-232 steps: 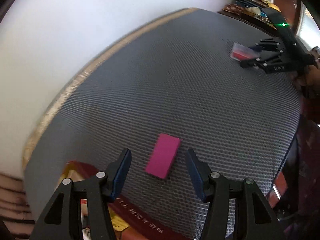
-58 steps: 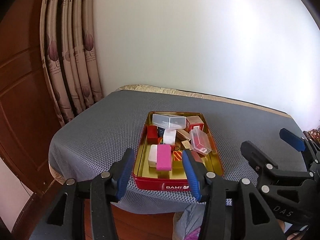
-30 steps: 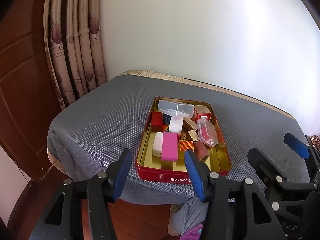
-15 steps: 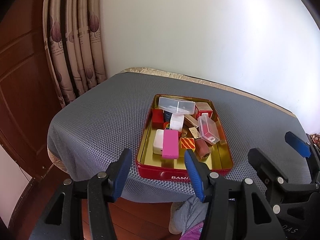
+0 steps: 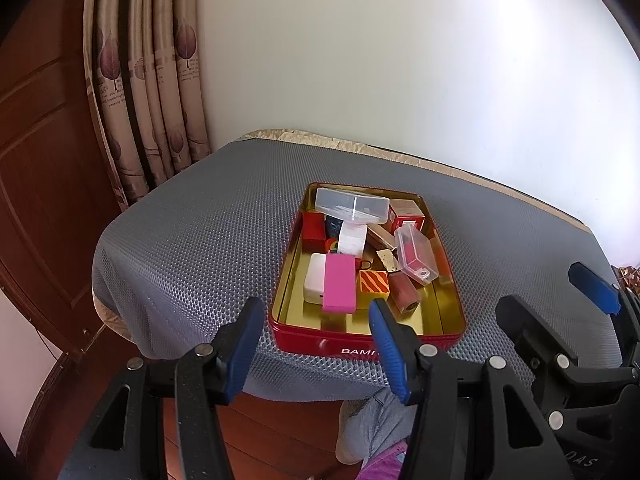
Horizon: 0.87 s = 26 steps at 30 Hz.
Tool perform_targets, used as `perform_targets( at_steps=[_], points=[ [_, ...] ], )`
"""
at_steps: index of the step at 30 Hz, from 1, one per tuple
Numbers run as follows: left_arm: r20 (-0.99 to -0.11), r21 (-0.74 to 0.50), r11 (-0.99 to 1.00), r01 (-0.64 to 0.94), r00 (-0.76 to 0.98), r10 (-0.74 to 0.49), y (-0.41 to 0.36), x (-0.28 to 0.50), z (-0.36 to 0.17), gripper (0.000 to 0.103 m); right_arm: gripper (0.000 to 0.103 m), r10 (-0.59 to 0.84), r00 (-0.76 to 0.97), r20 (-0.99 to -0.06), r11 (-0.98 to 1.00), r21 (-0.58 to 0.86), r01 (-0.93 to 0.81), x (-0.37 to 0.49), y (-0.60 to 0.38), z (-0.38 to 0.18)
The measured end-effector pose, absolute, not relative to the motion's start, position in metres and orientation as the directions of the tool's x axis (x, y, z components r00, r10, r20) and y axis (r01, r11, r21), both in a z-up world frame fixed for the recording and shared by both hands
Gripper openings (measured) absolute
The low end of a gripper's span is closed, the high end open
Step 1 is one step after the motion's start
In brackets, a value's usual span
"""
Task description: Organize rigid objects
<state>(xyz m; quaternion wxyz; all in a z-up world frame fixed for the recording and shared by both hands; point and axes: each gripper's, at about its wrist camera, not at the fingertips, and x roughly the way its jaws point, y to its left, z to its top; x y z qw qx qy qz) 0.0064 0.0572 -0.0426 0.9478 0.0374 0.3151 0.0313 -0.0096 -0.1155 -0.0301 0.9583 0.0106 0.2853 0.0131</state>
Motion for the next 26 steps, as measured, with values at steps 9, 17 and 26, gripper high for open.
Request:
perform_targets(
  at_steps=[9,17,26],
  points=[
    [-0.601,0.096,0.995,-0.033,0.795,0.084,0.0558,0.007,-0.044,0.058,0.103,0.035,0.834,-0.55,0.999,0.036,-0.018,-0.0099,-0.1168,-0.032],
    [-0.561,0.106,0.992,-0.071,0.819,0.119,0.0599,0.0036,-0.0428,0.065,0.103,0.037,0.831,-0.555,0.999,0.045,-0.015,-0.0094,-0.1175,-0.0343],
    [-0.582,0.105,0.993,-0.062,0.805,0.112,0.0594,0.0067,-0.0437,0.065,0.103,0.039,0.832,-0.553,0.999,0.053,-0.011,-0.0087,-0.1219,-0.035]
  ],
)
